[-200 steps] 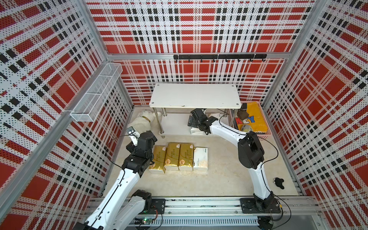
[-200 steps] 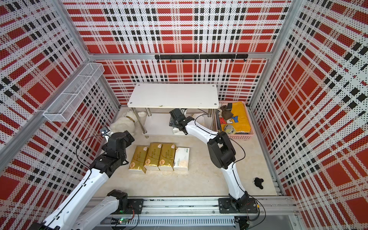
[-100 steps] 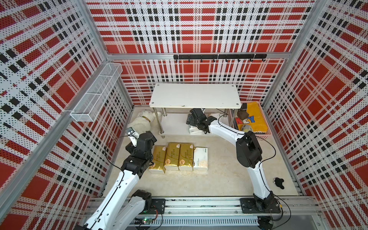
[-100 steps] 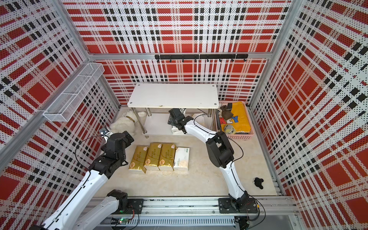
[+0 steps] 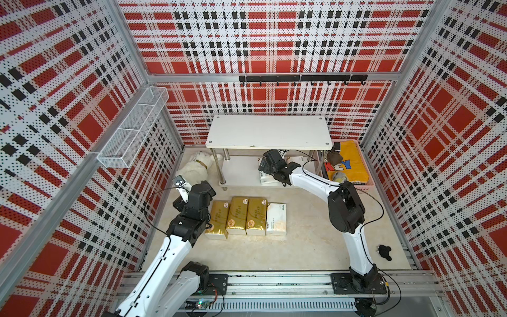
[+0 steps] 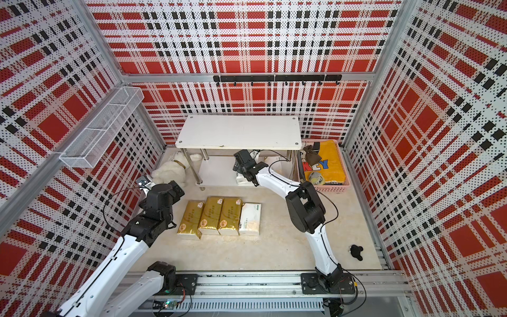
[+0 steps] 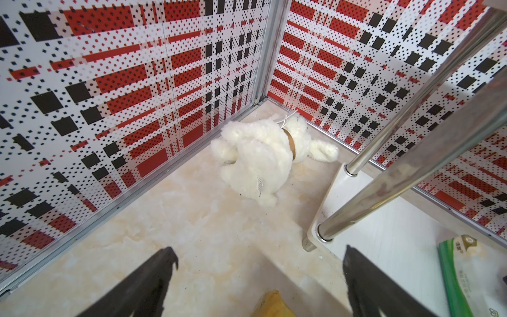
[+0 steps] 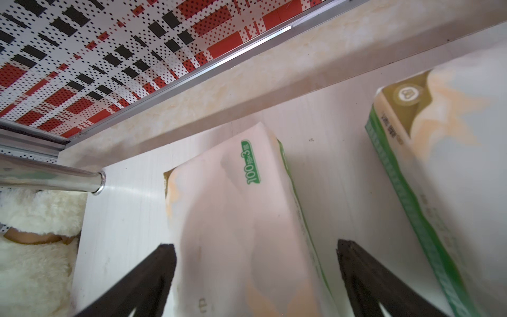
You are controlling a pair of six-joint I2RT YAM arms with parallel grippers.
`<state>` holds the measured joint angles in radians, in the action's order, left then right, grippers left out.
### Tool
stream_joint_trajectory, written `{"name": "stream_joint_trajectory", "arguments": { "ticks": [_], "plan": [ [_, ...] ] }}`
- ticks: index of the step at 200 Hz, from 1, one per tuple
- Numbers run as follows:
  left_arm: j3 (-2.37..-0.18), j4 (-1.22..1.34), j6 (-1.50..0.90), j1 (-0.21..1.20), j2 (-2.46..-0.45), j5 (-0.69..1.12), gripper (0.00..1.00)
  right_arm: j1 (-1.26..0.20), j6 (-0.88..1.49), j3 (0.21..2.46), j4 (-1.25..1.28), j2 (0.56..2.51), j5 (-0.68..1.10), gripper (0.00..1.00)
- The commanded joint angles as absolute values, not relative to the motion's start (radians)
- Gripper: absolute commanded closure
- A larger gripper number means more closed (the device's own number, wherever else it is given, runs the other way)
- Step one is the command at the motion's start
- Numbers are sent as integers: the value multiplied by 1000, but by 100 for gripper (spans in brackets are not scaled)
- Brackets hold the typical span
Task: Place the tissue boxes on the shelf by color
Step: Place a box of tissues on the shelf.
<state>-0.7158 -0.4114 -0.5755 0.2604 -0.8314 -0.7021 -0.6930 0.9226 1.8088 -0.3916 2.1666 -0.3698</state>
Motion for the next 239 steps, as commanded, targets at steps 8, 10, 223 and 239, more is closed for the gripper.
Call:
{"name": "stream_joint_trajectory", "arguments": {
  "ticks": [8,10,223,239],
  "plan": [
    [-705,-400,-568,255,-824,-694,0,-712,949,1813,-357,2104,-385,0],
    [-705,-400,-568,255,-825,-695,0,-712,951,1811,-359,2103,-383,0],
    [-705,-397,-566,255,-812,-690,0,-710,983,1731,-365,2044,-382,0],
    [-705,-395,-566,255,-813,-687,0,-714,944,1730,-364,2027,-415,0]
  ]
}}
